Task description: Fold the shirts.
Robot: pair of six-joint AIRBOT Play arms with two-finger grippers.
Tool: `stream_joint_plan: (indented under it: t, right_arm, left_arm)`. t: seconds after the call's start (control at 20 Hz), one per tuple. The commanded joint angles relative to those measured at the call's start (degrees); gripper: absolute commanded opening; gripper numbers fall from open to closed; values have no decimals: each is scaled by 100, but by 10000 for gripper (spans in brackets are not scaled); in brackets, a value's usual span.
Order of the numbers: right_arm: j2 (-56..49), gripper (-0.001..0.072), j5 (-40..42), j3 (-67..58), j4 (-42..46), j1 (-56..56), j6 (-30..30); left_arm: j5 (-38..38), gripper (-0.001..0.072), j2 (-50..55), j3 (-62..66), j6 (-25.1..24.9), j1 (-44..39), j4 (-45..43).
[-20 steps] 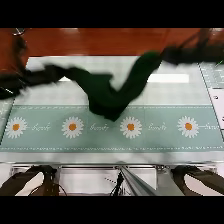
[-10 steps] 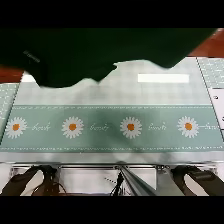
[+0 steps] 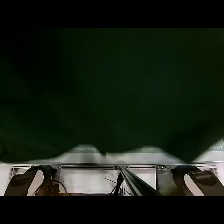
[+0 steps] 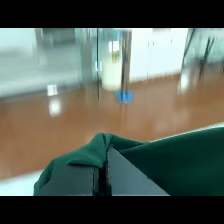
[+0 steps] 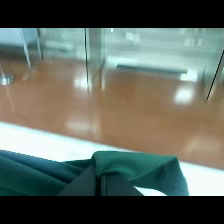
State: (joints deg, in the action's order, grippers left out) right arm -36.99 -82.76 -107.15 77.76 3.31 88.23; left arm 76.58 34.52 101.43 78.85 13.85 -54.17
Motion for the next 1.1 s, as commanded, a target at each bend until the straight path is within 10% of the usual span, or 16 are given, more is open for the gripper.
stream_joint_plan:
  t: [0.0,0.3,0.55,0.85,0.9,1.0,1.05]
  right_arm:
    - [66,27,142,1032,61,-4,81]
    - [-1021,27,1475,2957,-450,-2,2]
    - [-3265,27,3047,2780,-726,-4,-81]
    - [-5689,31,2966,1261,-1836,-151,306]
    - [-5890,127,2791,1067,-2184,-282,313]
    - [-6105,602,2251,778,-2820,-680,289]
    - [-6111,625,1838,678,-3014,-944,195]
  left_arm:
    - [219,21,-31,-1071,96,7,26]
    - [-1213,21,922,-3329,-498,-92,855]
    - [-2306,21,2601,-3552,-796,-457,857]
    - [-2634,25,4190,-3552,-717,-857,925]
    - [-2597,121,4321,-3552,-546,-861,920]
    - [-2391,703,4415,-3541,-378,-791,911]
    - [-2114,704,4406,-3493,-380,-688,787]
